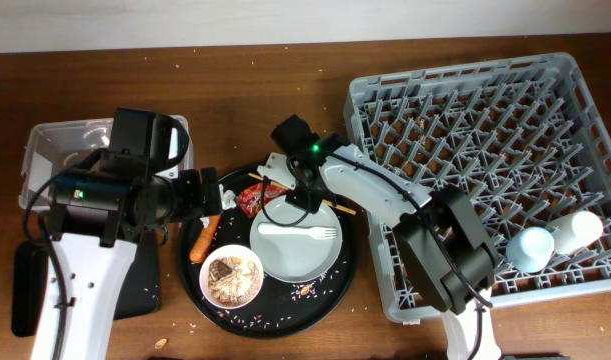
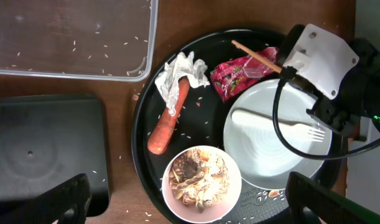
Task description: Sort waste into correct bins and load items into the dishwasher rack
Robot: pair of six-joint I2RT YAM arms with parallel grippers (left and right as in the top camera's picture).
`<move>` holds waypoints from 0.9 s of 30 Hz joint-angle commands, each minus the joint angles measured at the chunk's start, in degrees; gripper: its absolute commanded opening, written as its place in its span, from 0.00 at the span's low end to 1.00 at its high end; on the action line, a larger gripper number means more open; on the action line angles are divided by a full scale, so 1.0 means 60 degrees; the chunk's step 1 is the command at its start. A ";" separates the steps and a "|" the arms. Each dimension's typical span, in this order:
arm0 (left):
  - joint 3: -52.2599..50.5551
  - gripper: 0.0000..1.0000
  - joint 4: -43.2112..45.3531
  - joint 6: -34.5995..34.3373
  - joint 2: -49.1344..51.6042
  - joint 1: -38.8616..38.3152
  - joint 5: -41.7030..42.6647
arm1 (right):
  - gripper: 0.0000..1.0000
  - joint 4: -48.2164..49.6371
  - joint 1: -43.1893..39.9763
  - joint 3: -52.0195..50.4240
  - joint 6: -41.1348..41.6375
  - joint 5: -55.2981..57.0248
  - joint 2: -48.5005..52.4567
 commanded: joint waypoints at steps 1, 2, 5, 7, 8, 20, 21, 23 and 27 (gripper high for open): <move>0.0120 0.99 -0.0015 -0.0058 -0.0146 0.0044 -0.0168 | 0.04 -0.0047 0.0040 0.0025 0.0903 0.0419 -0.1282; 0.0120 0.99 -0.0015 -0.0058 -0.0146 0.0044 -0.0168 | 0.04 -0.0069 -0.0051 0.0025 0.1698 0.0437 -0.1945; 0.0120 0.99 -0.0015 -0.0058 -0.0142 0.0044 -0.0168 | 0.04 -0.0437 -0.0860 0.0025 0.4120 0.0404 -0.4207; 0.0120 0.99 -0.0015 -0.0058 -0.0142 0.0044 -0.0168 | 0.04 -0.1093 -0.2014 0.0022 0.5144 0.0401 -0.4845; 0.0120 0.99 -0.0015 -0.0058 -0.0146 0.0044 -0.0168 | 0.04 -0.1661 -0.2951 -0.0073 0.5180 0.0244 -0.4703; 0.0120 0.99 -0.0015 -0.0058 -0.0146 0.0044 -0.0168 | 0.64 -0.2758 -0.1931 0.0007 0.5136 -0.0834 -0.4492; 0.0120 0.99 -0.0015 -0.0058 -0.0146 0.0044 -0.0168 | 0.64 -0.2881 -0.1381 0.0007 0.5129 -0.0823 -0.4503; 0.0120 0.99 -0.0015 -0.0058 -0.0142 0.0044 -0.0168 | 0.71 -0.2714 0.0186 -0.0324 0.5133 -0.0710 -0.4138; 0.0120 0.99 -0.0015 -0.0058 -0.0146 0.0044 -0.0168 | 0.65 -0.2095 0.0925 -0.0758 0.4623 -0.0561 -0.2634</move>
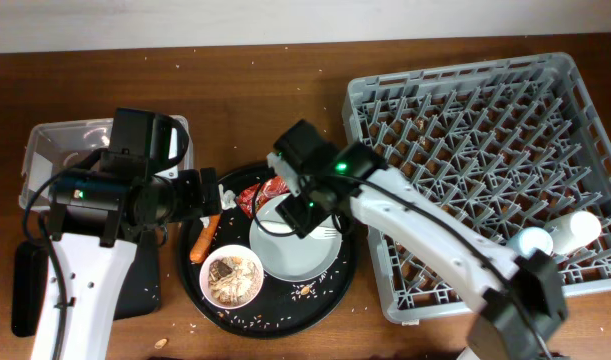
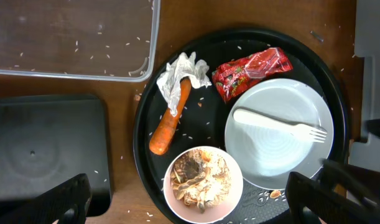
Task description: Sort waste into correct bins and load items into the dishwasher rack
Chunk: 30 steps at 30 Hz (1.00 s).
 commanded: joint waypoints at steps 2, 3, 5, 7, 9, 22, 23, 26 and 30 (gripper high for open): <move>0.0120 0.99 -0.0011 -0.0062 -0.0142 0.0044 -0.0106 | 0.62 0.0189 0.0051 -0.0455 -0.2149 -0.0441 0.1581; 0.0120 0.99 -0.0011 -0.0062 -0.0142 0.0044 -0.0106 | 0.61 0.0193 0.0084 -0.0586 -0.2379 -0.0557 0.1880; 0.0120 0.99 -0.0011 -0.0062 -0.0142 0.0044 -0.0106 | 0.58 0.0273 0.0233 -0.0685 -0.2397 -0.0539 0.2575; 0.0120 0.99 -0.0011 -0.0062 -0.0146 0.0044 -0.0106 | 0.50 0.0590 0.0229 -0.0685 -0.2288 -0.0550 0.2667; 0.0120 0.99 -0.0011 -0.0062 -0.0146 0.0044 -0.0106 | 0.45 0.1341 0.0229 -0.0703 -0.2288 -0.0546 0.2670; 0.0120 0.99 -0.0011 -0.0062 -0.0142 0.0044 -0.0106 | 0.52 0.0892 0.0222 0.0062 -0.3577 0.0131 0.2667; 0.0120 0.99 -0.0011 -0.0062 -0.0146 0.0044 -0.0106 | 0.51 0.0907 0.0266 -0.0058 -0.3577 0.0022 0.2932; 0.0120 0.99 -0.0011 -0.0062 -0.0142 0.0044 -0.0106 | 0.44 0.0903 0.0525 -0.0291 -0.3570 -0.0109 0.3308; 0.0120 0.99 -0.0011 -0.0062 -0.0142 0.0044 -0.0106 | 0.19 0.1228 0.0361 -0.0288 -0.2943 -0.0073 0.3300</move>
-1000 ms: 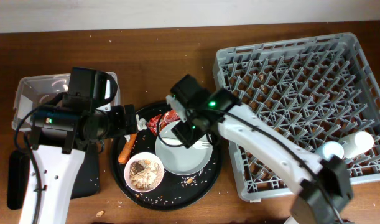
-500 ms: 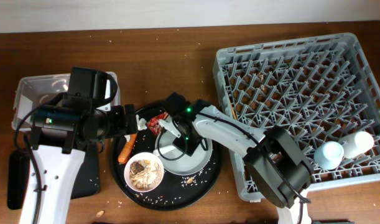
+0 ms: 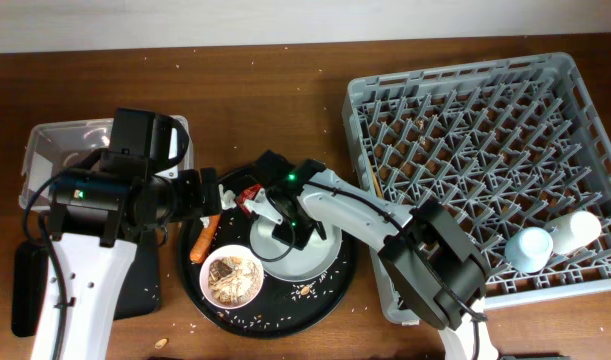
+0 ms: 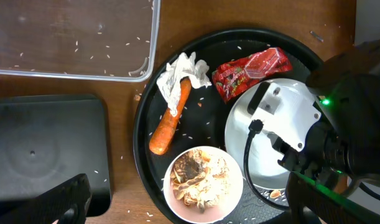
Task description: Sort waste into correct bins and load items into the dishwasher rack
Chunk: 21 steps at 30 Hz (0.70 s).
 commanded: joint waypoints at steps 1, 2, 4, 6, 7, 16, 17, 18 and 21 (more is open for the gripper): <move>0.0120 0.99 -0.0015 -0.0058 -0.0142 0.0044 -0.0102 | 0.16 -0.0036 -0.0237 -0.0026 0.0659 -0.0106 0.0149; 0.0120 0.99 -0.0015 -0.0058 -0.0146 0.0044 -0.0102 | 0.15 -0.0313 -0.0379 0.0197 0.1013 -0.0120 0.0095; 0.0120 0.99 -0.0015 -0.0058 -0.0142 0.0044 -0.0102 | 0.04 -0.0973 -0.0597 0.0841 0.1319 -0.0120 -0.0135; 0.0120 0.99 -0.0015 -0.0058 -0.0146 0.0044 -0.0102 | 0.04 -0.1563 -0.0699 0.1716 0.2044 -0.0124 -0.0506; 0.0120 0.99 -0.0015 -0.0058 -0.0142 0.0044 -0.0102 | 0.04 -0.2055 -0.0790 0.2364 0.2430 -0.0124 -0.0696; 0.0120 0.99 -0.0015 -0.0058 -0.0142 0.0044 -0.0102 | 0.49 -0.1912 -0.0477 0.1115 0.2645 -0.1333 -0.1096; 0.0120 0.99 -0.0015 -0.0058 -0.0142 0.0044 -0.0102 | 0.50 -0.0871 -0.0066 -0.0007 0.3515 -0.0619 -0.1096; 0.0120 0.99 -0.0015 -0.0058 -0.0146 0.0044 -0.0102 | 0.50 -0.0168 0.0117 -0.0852 0.4036 -0.0321 -0.1096; 0.0120 0.99 -0.0015 -0.0058 -0.0146 0.0044 -0.0102 | 0.50 0.1144 0.0157 -0.2302 0.4280 0.0146 -0.1093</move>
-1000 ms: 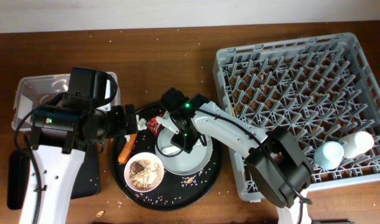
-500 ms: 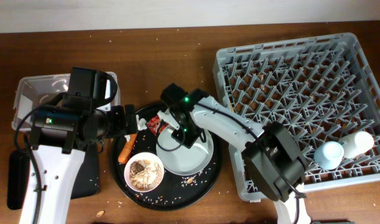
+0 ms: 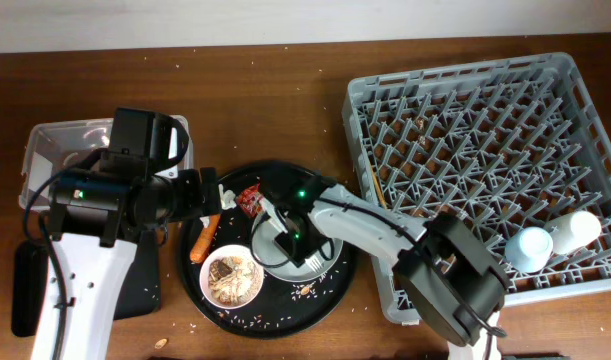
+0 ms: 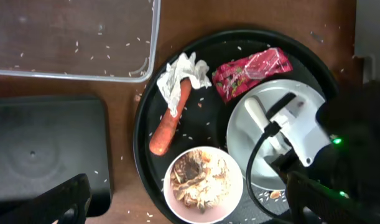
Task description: Sort waste into correct bins and load items into the dishwasher rack
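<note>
A black round tray (image 3: 330,280) holds a white plate (image 4: 239,134), a bowl of food scraps (image 4: 203,183), a carrot (image 4: 170,119), a crumpled tissue (image 4: 177,76) and a red wrapper (image 4: 252,67). The handle of a white fork (image 4: 257,111) shows on the plate; the rest lies under my right arm. My right gripper (image 3: 288,243) is low over the plate at the fork, its jaws hidden. My left gripper (image 4: 190,210) hangs open above the tray's left side, holding nothing. A brown chopstick (image 3: 373,188) lies in the grey dishwasher rack (image 3: 585,90).
A clear bin (image 4: 71,37) stands left of the tray, a black bin (image 4: 46,149) in front of it. Two white cups (image 3: 533,245) (image 3: 582,229) stand in the rack's right front corner. Rice grains are scattered on the tray and the table.
My right gripper has shifted a little toward the front of the plate. The fork's handle now shows, tilted, at the plate's upper left. The left arm has not moved.
My right gripper was at the chopstick on the tray's back by the red wrapper. Then the arm was raised and the chopstick was gone from the tray. Then the stick lay in the rack's left side and the gripper was over the plate, where it now is at the fork.
</note>
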Robot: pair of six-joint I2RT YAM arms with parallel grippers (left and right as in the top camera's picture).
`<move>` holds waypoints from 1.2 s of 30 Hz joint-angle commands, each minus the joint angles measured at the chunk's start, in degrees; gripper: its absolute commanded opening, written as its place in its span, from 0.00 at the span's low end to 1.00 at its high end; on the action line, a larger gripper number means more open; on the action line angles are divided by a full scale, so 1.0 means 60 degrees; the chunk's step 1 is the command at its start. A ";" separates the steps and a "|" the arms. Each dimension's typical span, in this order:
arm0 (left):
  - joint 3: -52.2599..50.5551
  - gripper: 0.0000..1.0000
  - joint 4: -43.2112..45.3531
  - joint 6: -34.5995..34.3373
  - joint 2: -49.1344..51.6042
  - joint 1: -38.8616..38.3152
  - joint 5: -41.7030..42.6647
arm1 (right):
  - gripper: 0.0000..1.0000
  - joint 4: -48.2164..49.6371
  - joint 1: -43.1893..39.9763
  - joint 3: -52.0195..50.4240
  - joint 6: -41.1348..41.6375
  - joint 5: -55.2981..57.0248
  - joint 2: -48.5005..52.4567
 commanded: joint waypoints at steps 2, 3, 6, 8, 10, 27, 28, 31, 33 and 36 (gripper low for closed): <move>0.0120 0.99 -0.0026 -0.0062 -0.0146 0.0044 -0.0102 | 0.31 0.0637 -0.0025 -0.0922 0.0386 0.0576 -0.0062; 0.0120 0.99 -0.0026 -0.0062 -0.0146 0.0044 -0.0102 | 0.22 0.0612 -0.0025 -0.0867 0.0386 0.0576 -0.0069; 0.0120 0.99 -0.0026 -0.0062 -0.0142 0.0044 -0.0102 | 0.04 -0.0146 -0.0036 -0.0026 0.0386 0.0579 -0.0080; 0.0120 0.99 -0.0026 -0.0062 -0.0142 0.0044 -0.0098 | 0.04 -0.0714 -0.0036 0.0863 0.0386 0.0586 -0.0087; 0.0120 0.99 -0.0026 -0.0062 -0.0146 0.0044 -0.0102 | 0.04 -0.1249 -0.0036 0.1519 0.0382 0.0838 -0.0106; 0.0120 0.99 -0.0026 -0.0062 -0.0146 0.0044 -0.0102 | 0.12 -0.2229 0.0357 0.1825 0.0382 0.1402 -0.0124; 0.0120 0.99 -0.0026 -0.0062 -0.0146 0.0044 -0.0102 | 0.12 -0.2386 0.0299 0.2091 0.0382 0.1399 -0.0124; 0.0120 1.00 -0.0026 -0.0062 -0.0146 0.0044 -0.0102 | 0.34 -0.2626 0.0302 0.1916 0.0372 0.1151 -0.0120; 0.0120 0.99 -0.0026 -0.0062 -0.0146 0.0044 -0.0102 | 0.46 -0.2240 0.0415 0.1231 0.0124 0.0623 -0.0102; 0.0120 0.99 -0.0026 -0.0062 -0.0146 0.0044 -0.0102 | 0.50 -0.0488 0.0783 -0.0073 -0.0346 0.0175 -0.0095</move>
